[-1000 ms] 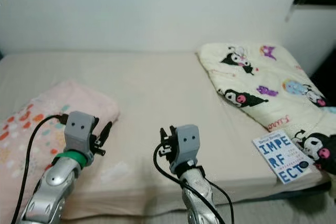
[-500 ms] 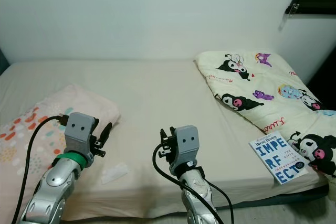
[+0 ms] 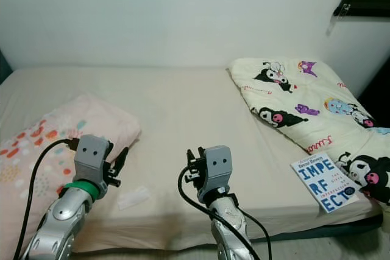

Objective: Clean up the room

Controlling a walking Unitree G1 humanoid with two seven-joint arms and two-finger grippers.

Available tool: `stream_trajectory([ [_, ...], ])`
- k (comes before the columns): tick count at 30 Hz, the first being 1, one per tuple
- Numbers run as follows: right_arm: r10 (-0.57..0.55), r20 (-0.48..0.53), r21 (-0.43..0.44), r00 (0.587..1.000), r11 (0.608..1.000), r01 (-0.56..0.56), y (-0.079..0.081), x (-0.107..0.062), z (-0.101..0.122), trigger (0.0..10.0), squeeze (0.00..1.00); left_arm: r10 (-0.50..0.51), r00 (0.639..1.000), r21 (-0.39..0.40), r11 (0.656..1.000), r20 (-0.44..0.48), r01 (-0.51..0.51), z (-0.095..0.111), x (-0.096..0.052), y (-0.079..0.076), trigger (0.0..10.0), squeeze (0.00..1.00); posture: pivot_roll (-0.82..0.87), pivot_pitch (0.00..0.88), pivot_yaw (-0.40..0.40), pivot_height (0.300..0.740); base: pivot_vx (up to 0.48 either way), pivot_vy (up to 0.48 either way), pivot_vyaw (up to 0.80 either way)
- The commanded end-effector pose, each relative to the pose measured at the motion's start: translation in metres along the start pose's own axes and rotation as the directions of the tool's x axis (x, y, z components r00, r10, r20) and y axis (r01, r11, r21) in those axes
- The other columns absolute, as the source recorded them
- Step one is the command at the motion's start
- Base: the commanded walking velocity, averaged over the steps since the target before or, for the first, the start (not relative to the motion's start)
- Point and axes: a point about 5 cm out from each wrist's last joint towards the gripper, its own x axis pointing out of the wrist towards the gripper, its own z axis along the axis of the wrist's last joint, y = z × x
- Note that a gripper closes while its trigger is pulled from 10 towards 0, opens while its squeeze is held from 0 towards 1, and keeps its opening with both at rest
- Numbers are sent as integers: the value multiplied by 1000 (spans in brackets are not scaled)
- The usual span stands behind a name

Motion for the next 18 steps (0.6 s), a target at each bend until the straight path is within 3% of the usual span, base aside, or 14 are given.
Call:
stream_trajectory([
  [1,-4,-25,15,1000,1000,5,0,-4,-6,10000,0,7,999,4,1000,-49,-7,-11,-3,1,10000,0,-74,89,57,635,0,0,0],
  [14,-14,-20,19,1000,1000,15,-1,-6,-5,10000,0,81,993,22,997,-83,-79,-16,0,7,10000,0,-75,101,62,571,0,0,0],
  [18,-23,-18,17,1000,1000,24,-4,-5,-5,10000,0,121,987,51,992,-103,-116,-19,1,11,10000,0,-77,108,64,571,0,0,0],
])
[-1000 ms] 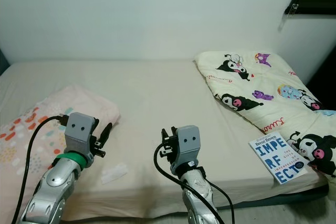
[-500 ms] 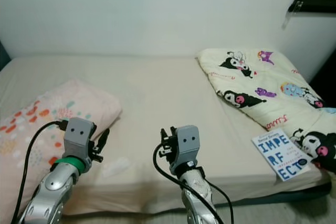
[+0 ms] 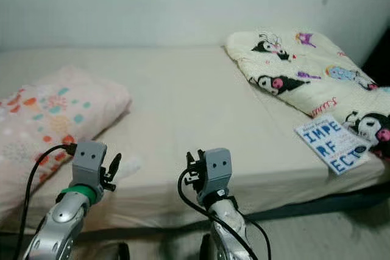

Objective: Clean up the room

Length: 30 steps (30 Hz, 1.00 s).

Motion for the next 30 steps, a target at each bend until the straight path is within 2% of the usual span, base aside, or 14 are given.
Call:
stream_trajectory([
  [1,-9,-4,10,1000,1000,9,-1,-1,0,10000,0,53,998,35,998,-45,-51,-6,2,6,10000,0,-76,110,65,571,0,0,0],
  [3,-9,-2,10,1000,1000,9,-1,-1,0,10000,0,90,993,50,995,-77,-87,-11,3,10,10000,0,-78,115,65,571,0,0,0],
  [9,6,6,6,1000,1000,-6,0,-1,3,10000,0,126,984,41,992,-125,-122,-23,11,8,10000,0,-81,136,56,571,0,0,0],
  [13,13,9,-8,1000,1000,-13,-1,-2,4,10000,0,159,972,4,987,-171,-161,-29,20,8,10000,0,-100,150,53,571,0,0,0],
  [17,11,14,-39,1000,999,-11,-7,-3,8,10000,0,269,933,20,962,-239,-272,-36,32,16,10000,0,-117,174,50,571,0,0,0],
  [20,11,15,-39,1000,999,-10,-8,-4,9,10000,0,285,927,25,957,-243,-287,-37,33,17,10000,0,-117,174,50,571,0,0,0],
  [24,13,16,-71,1000,997,-12,-16,-5,13,10000,0,490,836,124,872,-247,-474,-34,40,54,10000,0,-146,203,50,571,0,0,0],
  [27,8,16,-73,1000,997,-7,-16,-7,14,10000,0,509,823,135,861,-254,-491,-38,35,66,10000,0,-143,212,55,571,0,0,0],
  [30,4,8,-69,1000,998,-4,-16,-9,12,10000,0,487,833,130,873,-265,-469,-46,27,70,10000,0,-136,218,58,571,0,0,0],
])
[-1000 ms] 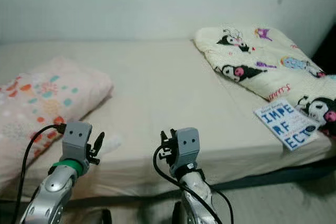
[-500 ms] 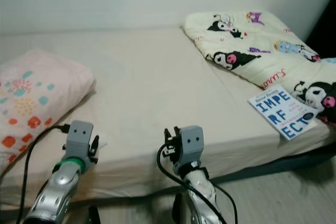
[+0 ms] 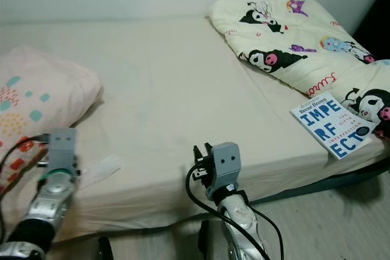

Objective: Clean up the room

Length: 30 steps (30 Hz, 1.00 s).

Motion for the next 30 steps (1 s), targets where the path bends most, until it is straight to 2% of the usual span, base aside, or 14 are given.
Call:
stream_trajectory([
  [1,-5,-40,11,999,1000,6,1,-7,-8,10000,0,-53,997,0,999,-48,53,-24,-9,0,10000,0,-129,220,63,571,0,0,0],
  [2,-5,-40,11,999,1000,6,1,-7,-8,10000,0,-53,997,0,999,-48,53,-24,-9,0,10000,0,-129,220,63,571,0,0,0],
  [5,-1,-48,18,999,1000,2,4,-9,-11,10000,0,-132,991,-6,991,-36,132,-40,-30,-2,10000,0,-128,220,64,571,0,0,0],
  [9,2,-49,22,999,1000,0,4,-8,-10,10000,0,-170,985,14,985,-34,171,-42,-36,-5,10000,0,-121,216,65,571,0,0,0],
  [13,11,-56,26,998,1000,-10,6,-7,-12,10000,0,-242,970,7,970,-24,242,-40,-45,-27,10000,0,-119,207,61,571,0,0,0],
  [14,11,-56,26,998,1000,-10,6,-7,-12,10000,0,-242,970,7,970,-24,242,-40,-45,-27,10000,0,-119,207,61,571,0,0,0],
  [16,14,-49,25,999,1000,-13,7,-4,-10,10000,0,-217,976,-5,976,-8,217,-28,-40,-45,10000,0,-137,198,60,571,0,0,0],
  [22,6,-40,23,999,1000,-5,5,-4,-7,10000,0,-258,966,-5,966,13,258,-14,-43,-62,10000,0,-147,193,66,571,0,0,0],
  [23,4,-40,22,999,1000,-4,4,-4,-7,10000,0,-279,960,-7,960,14,279,-12,-44,-66,10000,0,-147,193,66,571,0,0,0],
  [24,-2,-44,17,999,1000,3,2,-6,-8,10000,0,-370,929,-27,929,10,370,-9,-51,-80,10000,0,-146,193,66,571,0,0,0],
  [25,-2,-44,17,999,1000,3,2,-6,-8,10000,0,-370,929,-27,929,10,370,-9,-51,-80,10000,0,-146,193,66,571,0,0,0],
  [27,-10,-45,11,999,1000,11,-1,-4,-8,10000,0,-467,884,-51,883,-11,466,-7,-62,-99,10000,0,-151,192,72,571,0,0,0],
  [29,-13,-43,9,999,1000,14,-3,-3,-7,10000,0,-493,870,-57,869,-22,491,-6,-66,-105,10000,0,-151,191,72,571,0,0,0],
  [30,-19,-38,7,999,1000,19,-5,-1,-5,10000,0,-542,840,-64,839,-28,540,-4,-74,-118,10000,0,-154,191,71,571,0,0,0],
])
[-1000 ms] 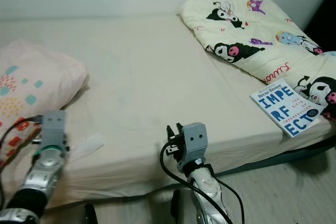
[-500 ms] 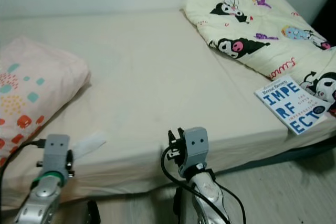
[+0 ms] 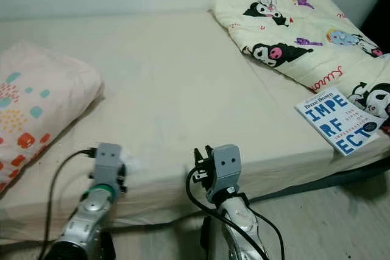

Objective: Clean up the room

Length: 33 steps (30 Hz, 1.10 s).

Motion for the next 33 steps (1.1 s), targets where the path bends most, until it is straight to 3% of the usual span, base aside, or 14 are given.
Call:
stream_trajectory([
  [1,-17,-22,9,1000,1000,17,-4,0,-4,10000,0,-72,996,1,997,-49,72,-7,-1,-16,10000,0,-155,191,71,571,0,0,0],
  [3,-19,-20,8,1000,1000,19,-4,1,-3,10000,0,-102,993,2,995,-53,102,-6,-2,-23,10000,0,-154,191,71,571,0,0,0],
  [4,-17,-18,-2,1000,1000,17,-7,5,-3,10000,0,-200,979,-57,979,-29,198,8,-4,-52,10000,0,-158,186,71,571,0,0,0],
  [5,-17,-18,-2,1000,1000,17,-7,5,-3,10000,0,-200,979,-57,979,-29,198,8,-4,-52,10000,0,-158,186,71,571,0,0,0],
  [7,-3,-24,-8,1000,1000,2,-7,9,-3,10000,0,-270,963,-109,957,-3,268,21,-7,-73,10000,0,-159,185,71,571,0,0,0],
  [8,-3,-24,-8,1000,1000,2,-7,9,-3,10000,0,-270,963,-109,957,-3,268,21,-7,-73,10000,0,-159,185,71,571,0,0,0],
  [9,15,-35,-17,999,1000,-16,-6,12,-5,10000,0,-322,946,-167,932,26,321,33,-8,-84,10000,0,-160,185,71,571,0,0,0],
  [12,30,-47,-23,998,999,-32,-5,15,-7,10000,0,-354,934,-242,903,45,354,42,-8,-88,10000,0,-158,187,70,571,0,0,0],
  [15,77,-69,-24,995,997,-79,0,19,-11,10000,0,-357,931,-325,874,79,362,50,-6,-83,10000,0,-142,193,64,571,0,0,0],
  [19,156,-83,-4,984,988,-157,13,21,-14,10000,0,-302,947,-369,872,108,321,56,-2,-69,10000,0,-125,198,58,571,0,0,0],
  [23,260,-113,-4,959,965,-263,31,19,-23,10000,0,-288,937,-479,805,199,350,75,0,-50,10000,0,-107,208,56,571,0,0,0],
  [30,292,-117,-12,949,955,-296,36,20,-26,10000,0,-330,903,-479,767,274,426,90,-4,-41,10000,0,-98,217,55,571,0,0,0],
  [31,312,-118,-21,943,948,-316,39,22,-28,10000,0,-341,885,-459,761,318,458,99,-8,-32,10000,0,-87,228,54,571,0,0,0],
  [33,333,-120,-37,935,940,-339,41,31,-29,10000,0,-347,856,-370,791,384,486,108,-22,-8,10000,0,-59,244,50,571,0,0,0],
])
